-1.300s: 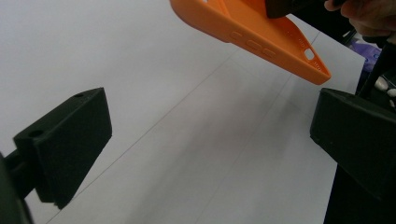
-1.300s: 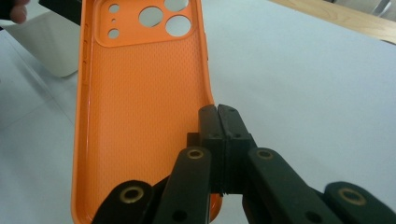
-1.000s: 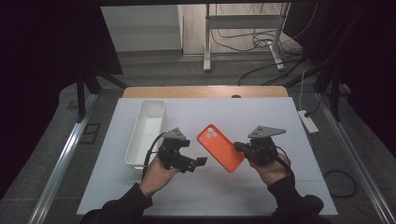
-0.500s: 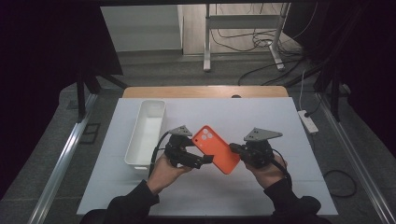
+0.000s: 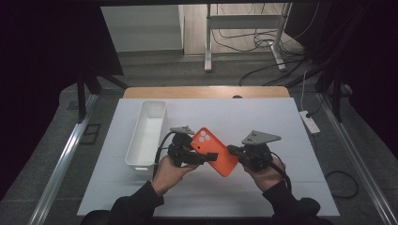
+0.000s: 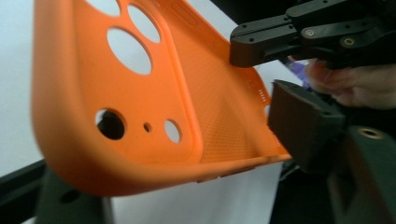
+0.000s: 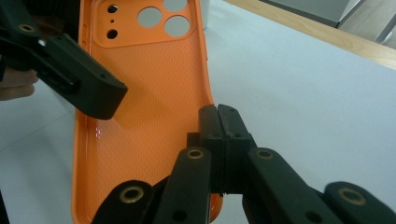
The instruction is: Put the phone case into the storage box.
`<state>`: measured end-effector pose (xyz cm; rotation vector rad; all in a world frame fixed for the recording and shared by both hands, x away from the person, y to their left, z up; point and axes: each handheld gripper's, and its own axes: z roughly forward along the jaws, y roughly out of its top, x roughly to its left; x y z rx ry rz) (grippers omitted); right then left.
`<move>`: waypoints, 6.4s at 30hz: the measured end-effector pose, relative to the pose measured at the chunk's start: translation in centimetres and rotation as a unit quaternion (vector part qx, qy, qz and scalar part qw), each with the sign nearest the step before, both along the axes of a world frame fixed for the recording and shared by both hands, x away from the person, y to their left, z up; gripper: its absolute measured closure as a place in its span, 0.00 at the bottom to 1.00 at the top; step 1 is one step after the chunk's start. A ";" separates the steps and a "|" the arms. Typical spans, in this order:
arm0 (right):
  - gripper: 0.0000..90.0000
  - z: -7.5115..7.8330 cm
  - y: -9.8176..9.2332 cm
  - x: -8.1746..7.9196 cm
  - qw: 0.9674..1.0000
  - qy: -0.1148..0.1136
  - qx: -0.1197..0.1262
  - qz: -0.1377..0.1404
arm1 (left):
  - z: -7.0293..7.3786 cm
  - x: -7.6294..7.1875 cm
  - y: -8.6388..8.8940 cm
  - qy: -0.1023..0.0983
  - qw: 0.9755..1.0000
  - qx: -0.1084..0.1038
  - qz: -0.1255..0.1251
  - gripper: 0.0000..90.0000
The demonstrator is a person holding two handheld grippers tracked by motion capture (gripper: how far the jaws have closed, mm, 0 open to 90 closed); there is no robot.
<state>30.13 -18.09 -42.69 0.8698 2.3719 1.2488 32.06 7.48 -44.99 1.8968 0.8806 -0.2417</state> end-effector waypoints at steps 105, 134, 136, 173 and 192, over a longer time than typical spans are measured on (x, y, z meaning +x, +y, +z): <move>0.96 -1.4 1.5 -0.7 0.952 0.189 0.063 0.231 | 1.2 -0.8 0.6 -0.053 0.980 -0.034 -0.188 0.79; 0.96 -1.1 0.7 -0.7 0.994 0.071 0.005 0.087 | 1.7 -1.5 1.0 -0.135 0.986 0.098 0.019 0.27; 0.96 -1.1 0.7 -0.7 0.994 0.069 0.004 0.082 | 1.7 -1.6 0.9 -0.134 0.986 0.097 0.019 0.29; 0.95 -1.6 1.8 -1.1 0.996 0.043 -0.029 0.074 | 1.4 -1.1 1.3 -0.059 0.997 0.058 0.010 0.99; 0.81 -2.1 2.1 -0.8 0.997 0.050 -0.026 0.061 | 1.0 -1.4 0.9 -0.020 0.998 0.035 0.040 1.00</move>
